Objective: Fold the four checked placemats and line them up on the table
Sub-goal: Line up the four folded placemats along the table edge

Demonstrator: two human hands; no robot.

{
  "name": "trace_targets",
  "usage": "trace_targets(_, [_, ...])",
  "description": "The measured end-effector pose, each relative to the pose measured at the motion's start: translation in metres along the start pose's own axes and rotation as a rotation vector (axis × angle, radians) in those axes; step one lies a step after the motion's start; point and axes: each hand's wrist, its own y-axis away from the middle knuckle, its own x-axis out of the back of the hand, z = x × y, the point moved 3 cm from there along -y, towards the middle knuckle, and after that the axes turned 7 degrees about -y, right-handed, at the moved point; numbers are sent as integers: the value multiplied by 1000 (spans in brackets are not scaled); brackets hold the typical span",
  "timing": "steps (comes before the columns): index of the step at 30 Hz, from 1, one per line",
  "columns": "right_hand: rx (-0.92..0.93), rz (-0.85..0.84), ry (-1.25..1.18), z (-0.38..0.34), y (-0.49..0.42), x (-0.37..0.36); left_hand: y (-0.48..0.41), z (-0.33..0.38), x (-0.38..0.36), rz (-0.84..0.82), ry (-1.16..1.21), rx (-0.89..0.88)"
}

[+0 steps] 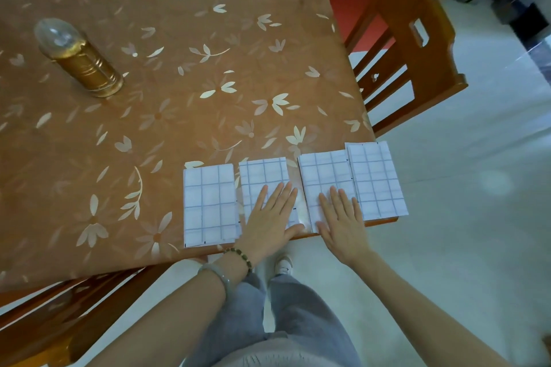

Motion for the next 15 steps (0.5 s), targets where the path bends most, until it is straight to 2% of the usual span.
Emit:
trace_targets(7, [-108,-57,-24,43,32,-6,-53,41,3,-56,-51,-59])
trace_targets(15, [-75,-189,49,44,38,-19,-56,36,-4,-123,-133,-46])
